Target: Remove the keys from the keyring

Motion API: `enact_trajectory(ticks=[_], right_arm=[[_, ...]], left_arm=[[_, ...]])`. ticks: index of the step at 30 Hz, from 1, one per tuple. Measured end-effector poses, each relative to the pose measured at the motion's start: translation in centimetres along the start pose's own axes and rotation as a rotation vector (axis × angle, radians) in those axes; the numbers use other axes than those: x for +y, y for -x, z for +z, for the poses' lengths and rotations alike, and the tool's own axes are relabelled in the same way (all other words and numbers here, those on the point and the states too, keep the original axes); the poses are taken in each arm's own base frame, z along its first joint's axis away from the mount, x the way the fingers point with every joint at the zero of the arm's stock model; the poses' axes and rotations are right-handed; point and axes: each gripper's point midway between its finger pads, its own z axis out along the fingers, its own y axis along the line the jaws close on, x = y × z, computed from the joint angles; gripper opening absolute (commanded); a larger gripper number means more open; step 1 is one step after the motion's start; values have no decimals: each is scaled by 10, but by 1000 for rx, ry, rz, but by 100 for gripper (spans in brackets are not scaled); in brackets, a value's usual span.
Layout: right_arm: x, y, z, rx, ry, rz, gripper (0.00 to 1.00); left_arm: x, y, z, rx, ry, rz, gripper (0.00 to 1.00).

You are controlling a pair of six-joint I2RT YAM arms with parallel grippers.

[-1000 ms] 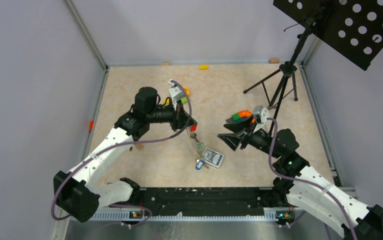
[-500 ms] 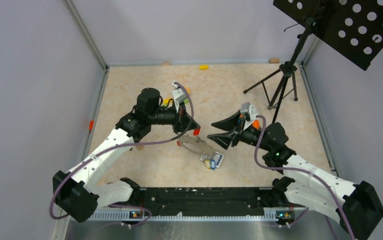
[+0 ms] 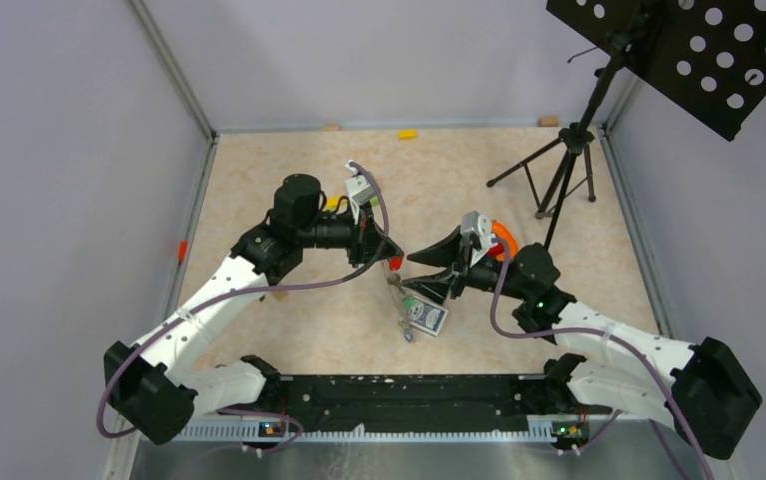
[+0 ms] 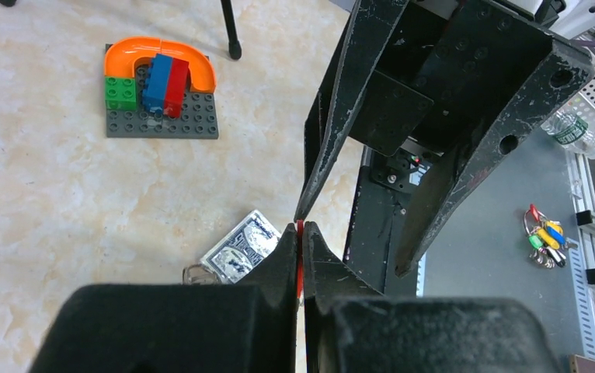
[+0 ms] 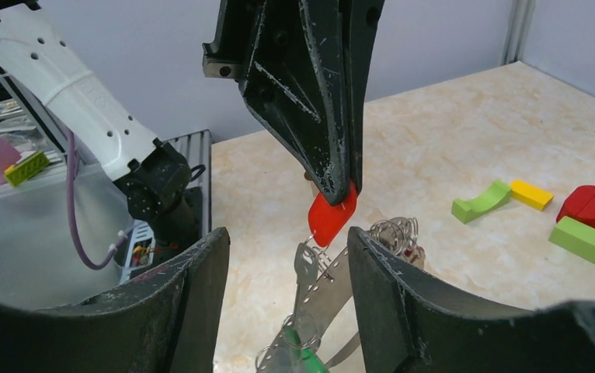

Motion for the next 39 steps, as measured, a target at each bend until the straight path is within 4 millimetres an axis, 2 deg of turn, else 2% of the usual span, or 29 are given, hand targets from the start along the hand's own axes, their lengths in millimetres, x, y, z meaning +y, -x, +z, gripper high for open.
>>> enact_trajectory(ticks=[8,17,22,25,29,33,36,39], right_arm=[[-11,0,1,-12,-60,-37,54],[-25,-19,-15,1,-163,-30,54],[-23,-23,-25,-12,-183,-33,52],[-20,-24,-27,-10,-169,-35,44],[-8,-22,-27,-5,-107,-54,41],[8,-8,-26,-5,-30,-88,38],[23,16,-24,-28,35,-130,37],[36,39,-25,-62,81,-168,32]], left_arm=[[-1,0,0,-1,-1,-13,0],[-9,8,-6,-27,-7,14,0],[-23,18,-12,-53,-41,45,0],[-32,25,-14,-63,-81,60,0],[-43,26,-16,-59,-138,65,0],[-52,24,-18,-48,-192,62,0],[-59,23,-20,-43,-226,65,0],[-63,25,-22,-45,-240,69,0]])
